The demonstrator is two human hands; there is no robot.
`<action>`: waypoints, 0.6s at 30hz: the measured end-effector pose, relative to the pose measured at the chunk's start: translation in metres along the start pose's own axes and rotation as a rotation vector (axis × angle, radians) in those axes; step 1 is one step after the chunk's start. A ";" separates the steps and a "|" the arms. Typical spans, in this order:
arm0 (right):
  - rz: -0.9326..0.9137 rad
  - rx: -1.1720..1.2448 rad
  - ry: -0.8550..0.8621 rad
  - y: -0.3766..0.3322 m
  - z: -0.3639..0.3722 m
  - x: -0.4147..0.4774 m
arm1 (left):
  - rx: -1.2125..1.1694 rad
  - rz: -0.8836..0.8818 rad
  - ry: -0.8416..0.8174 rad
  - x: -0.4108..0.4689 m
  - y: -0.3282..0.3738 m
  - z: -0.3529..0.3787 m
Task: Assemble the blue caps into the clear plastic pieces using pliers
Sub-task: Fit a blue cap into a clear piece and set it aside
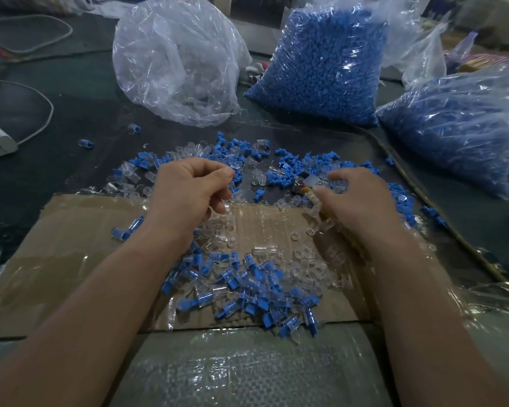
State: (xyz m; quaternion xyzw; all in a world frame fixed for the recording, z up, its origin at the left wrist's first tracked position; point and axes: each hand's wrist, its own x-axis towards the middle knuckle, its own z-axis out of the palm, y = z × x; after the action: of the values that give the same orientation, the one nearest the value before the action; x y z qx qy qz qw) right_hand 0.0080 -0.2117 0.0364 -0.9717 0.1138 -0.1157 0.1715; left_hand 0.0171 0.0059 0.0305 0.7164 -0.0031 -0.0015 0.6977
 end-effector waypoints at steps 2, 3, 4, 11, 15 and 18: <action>-0.110 0.105 0.086 -0.011 0.003 -0.003 | 0.001 0.003 -0.004 0.000 -0.001 0.000; -0.160 0.150 0.089 -0.017 0.005 -0.004 | 0.002 0.006 -0.008 0.000 -0.002 0.000; -0.210 0.169 0.067 -0.022 0.007 -0.006 | 0.006 0.007 -0.010 0.000 -0.003 0.001; -0.436 -0.004 -0.208 -0.045 0.035 -0.006 | 0.022 0.007 0.000 -0.001 -0.004 0.003; -0.452 -0.124 -0.334 -0.043 0.046 0.001 | 0.020 0.013 0.003 -0.001 -0.004 0.004; -0.471 -0.125 -0.319 -0.043 0.047 0.002 | 0.009 0.009 0.008 0.000 -0.004 0.004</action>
State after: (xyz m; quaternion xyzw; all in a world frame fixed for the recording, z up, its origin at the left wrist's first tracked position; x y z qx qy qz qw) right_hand 0.0305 -0.1589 0.0092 -0.9860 -0.1363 0.0094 0.0955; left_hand 0.0168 0.0018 0.0264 0.7195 -0.0038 0.0044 0.6945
